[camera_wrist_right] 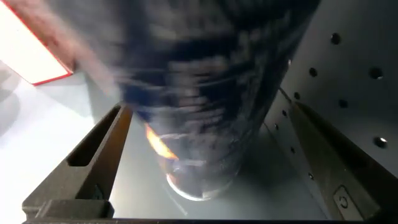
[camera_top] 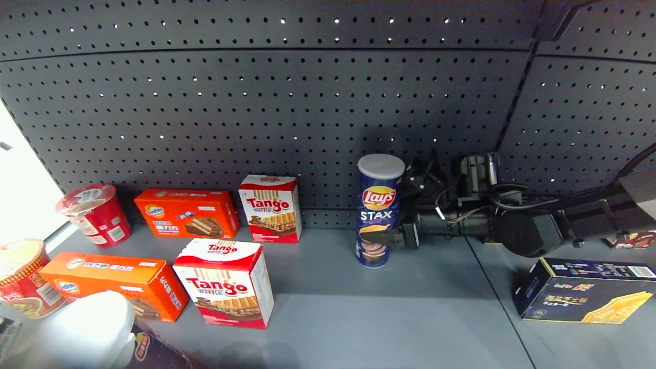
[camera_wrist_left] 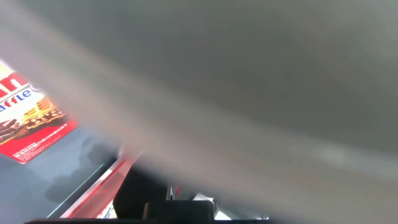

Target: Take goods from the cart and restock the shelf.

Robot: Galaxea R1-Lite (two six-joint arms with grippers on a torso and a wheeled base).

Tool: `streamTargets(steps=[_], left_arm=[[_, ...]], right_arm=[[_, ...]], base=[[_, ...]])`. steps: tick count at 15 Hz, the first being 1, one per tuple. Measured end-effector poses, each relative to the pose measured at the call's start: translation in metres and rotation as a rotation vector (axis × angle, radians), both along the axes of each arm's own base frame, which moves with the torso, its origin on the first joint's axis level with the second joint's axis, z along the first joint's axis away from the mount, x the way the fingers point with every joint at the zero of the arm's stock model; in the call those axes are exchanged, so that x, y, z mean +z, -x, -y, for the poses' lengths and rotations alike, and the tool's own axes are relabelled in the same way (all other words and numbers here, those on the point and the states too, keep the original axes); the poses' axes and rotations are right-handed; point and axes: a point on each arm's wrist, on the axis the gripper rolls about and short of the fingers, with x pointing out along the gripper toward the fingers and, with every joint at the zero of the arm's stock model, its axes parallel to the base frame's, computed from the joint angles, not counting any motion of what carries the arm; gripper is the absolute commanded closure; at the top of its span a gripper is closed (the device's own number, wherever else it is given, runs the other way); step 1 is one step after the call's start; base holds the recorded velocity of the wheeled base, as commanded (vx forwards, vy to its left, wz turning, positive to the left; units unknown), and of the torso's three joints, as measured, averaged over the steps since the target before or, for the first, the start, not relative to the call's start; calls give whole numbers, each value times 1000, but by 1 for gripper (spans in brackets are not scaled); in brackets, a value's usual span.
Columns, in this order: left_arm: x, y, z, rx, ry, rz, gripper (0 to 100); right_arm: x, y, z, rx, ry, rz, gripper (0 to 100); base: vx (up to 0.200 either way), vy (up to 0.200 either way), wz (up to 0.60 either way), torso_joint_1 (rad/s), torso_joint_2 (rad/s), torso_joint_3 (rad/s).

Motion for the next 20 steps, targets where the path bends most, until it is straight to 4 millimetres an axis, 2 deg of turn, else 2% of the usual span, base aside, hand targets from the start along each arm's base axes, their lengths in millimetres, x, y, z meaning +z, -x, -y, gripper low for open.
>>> streamTargets(steps=[3, 4, 13, 17, 20], left_arm=[[0, 1, -1, 3, 3, 4, 100], [1, 1, -1, 3, 4, 4, 100], [-5, 2, -2, 4, -6, -6, 100], [-6, 3, -4, 5, -5, -2, 100], [-8, 4, -4, 5, -10, -7, 100]], right_arm=[[-7, -4, -3, 12, 4, -3, 0], [-9, -5, -4, 36, 4, 14, 100], [-9, -3, -1, 34, 10, 14, 100], [-6, 10, 0, 47, 12, 7, 100], [-4, 29, 4, 53, 23, -13, 100]], base=[[0, 0, 0, 0, 0, 0], [0, 0, 0, 0, 0, 0], [0, 0, 0, 0, 0, 0], [0, 0, 0, 0, 0, 0], [0, 0, 0, 0, 0, 0]])
